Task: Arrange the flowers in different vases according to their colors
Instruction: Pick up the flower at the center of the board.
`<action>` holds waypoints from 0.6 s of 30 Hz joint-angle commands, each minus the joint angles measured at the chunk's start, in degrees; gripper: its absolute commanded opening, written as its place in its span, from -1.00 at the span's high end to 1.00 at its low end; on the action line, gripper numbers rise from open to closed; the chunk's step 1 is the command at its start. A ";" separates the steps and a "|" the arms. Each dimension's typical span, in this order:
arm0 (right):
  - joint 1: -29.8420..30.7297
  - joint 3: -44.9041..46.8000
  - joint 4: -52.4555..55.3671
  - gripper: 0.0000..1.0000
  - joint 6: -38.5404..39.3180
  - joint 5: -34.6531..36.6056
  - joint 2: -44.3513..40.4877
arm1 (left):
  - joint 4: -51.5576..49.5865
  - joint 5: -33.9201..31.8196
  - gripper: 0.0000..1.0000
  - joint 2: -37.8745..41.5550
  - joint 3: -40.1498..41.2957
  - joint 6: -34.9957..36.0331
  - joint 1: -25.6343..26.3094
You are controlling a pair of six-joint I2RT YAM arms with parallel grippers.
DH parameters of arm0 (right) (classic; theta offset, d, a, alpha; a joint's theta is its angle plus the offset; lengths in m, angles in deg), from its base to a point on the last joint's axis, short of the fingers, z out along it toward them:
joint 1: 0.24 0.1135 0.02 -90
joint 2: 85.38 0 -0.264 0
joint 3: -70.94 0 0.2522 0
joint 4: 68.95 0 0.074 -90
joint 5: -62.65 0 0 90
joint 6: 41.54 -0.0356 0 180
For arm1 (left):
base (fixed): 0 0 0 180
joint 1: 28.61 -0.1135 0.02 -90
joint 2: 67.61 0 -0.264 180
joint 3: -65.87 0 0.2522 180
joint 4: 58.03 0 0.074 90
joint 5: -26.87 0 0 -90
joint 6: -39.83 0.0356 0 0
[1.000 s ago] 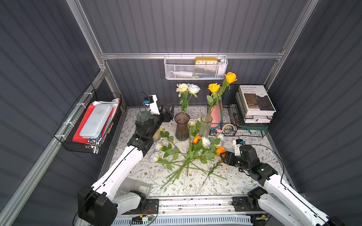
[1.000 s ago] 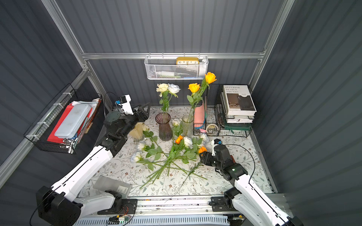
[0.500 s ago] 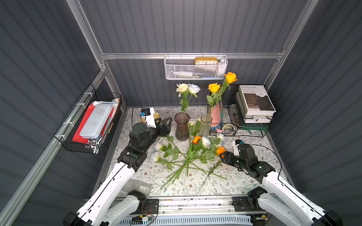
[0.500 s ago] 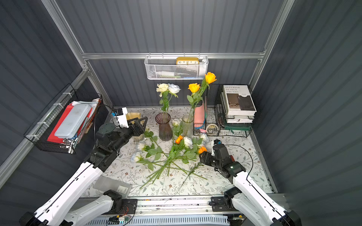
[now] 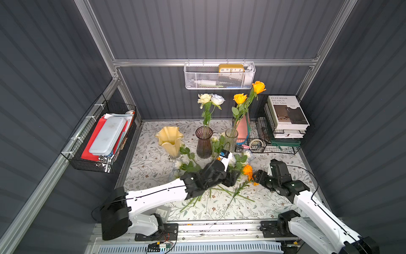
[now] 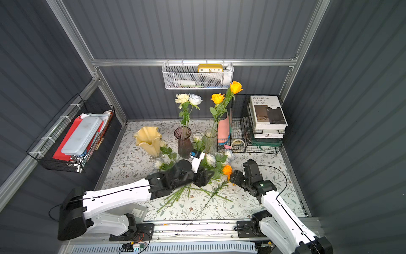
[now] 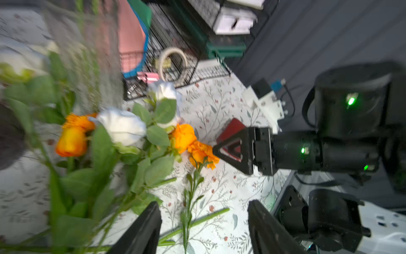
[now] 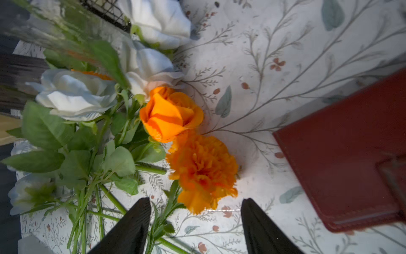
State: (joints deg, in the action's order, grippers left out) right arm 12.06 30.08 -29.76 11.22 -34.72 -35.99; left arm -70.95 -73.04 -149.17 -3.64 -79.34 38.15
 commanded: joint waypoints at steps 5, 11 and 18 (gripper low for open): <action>-3.35 -0.19 2.53 -0.39 0.55 -2.71 -1.43 | 2.33 4.38 -0.20 -10.39 -1.88 -6.99 1.79; -4.03 0.17 2.81 -0.39 1.49 -3.70 -1.80 | -2.68 8.03 -0.18 -11.01 -0.28 -8.92 2.26; -4.12 0.49 2.33 -0.38 1.67 -4.41 -1.92 | -8.52 11.42 -0.09 -15.01 -1.12 -10.37 4.25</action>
State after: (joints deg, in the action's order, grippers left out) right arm 8.10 30.11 -27.92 12.03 -38.46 -37.48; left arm -74.88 -64.21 -162.68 -4.51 -87.84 41.85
